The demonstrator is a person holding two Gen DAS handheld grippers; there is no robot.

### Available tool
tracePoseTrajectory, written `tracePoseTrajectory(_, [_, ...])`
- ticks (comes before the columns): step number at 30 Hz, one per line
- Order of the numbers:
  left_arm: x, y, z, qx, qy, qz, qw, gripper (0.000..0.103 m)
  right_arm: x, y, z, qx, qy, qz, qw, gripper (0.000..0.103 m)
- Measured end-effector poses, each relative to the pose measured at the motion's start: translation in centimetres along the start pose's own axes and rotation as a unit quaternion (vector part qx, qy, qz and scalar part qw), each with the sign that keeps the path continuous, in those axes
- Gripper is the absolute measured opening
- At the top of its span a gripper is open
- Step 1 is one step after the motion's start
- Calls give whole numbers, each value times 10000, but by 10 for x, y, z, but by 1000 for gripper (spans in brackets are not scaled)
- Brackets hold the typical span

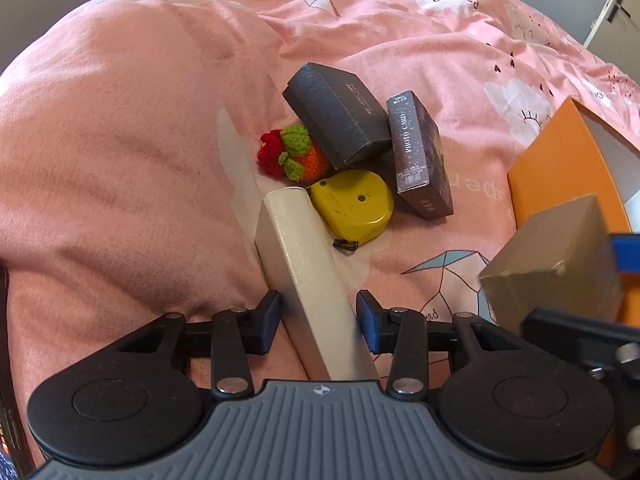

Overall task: Organize objects
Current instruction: 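Grasp the white cylinder tube with left gripper while right gripper grasps gold box, then carry the tube with left gripper while right gripper carries gold box over box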

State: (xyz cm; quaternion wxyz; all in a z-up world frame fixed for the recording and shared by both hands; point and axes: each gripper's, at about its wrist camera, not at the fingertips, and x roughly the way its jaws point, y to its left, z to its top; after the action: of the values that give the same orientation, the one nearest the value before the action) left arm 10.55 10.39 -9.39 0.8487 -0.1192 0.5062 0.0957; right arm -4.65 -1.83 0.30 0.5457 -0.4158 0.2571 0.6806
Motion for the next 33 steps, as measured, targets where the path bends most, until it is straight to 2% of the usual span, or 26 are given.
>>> tracePoseTrajectory(9, [-24, -10, -9, 119, -244, -31, 9996, 39, -55, -18, -21, 439, -661, -138, 9968, 62])
tracePoseTrajectory(16, [-56, -22, -9, 281, -598, -295, 9974, 33, -79, -37, -45, 716, -834, -368, 9933, 62])
tracePoseTrajectory(21, [-68, -30, 0, 522, -447, -757, 9948, 32, -89, -53, -59, 914, -850, -459, 9911, 62])
tracePoseTrajectory(27, [-79, -36, 19, 879, -166, -1421, 9858, 32, -99, -67, -74, 1064, -890, -580, 9886, 62])
tracePoseTrajectory(33, [-93, -49, 39, 1362, 23, -1657, 9767, 31, -103, -80, -87, 1231, -904, -607, 9864, 62])
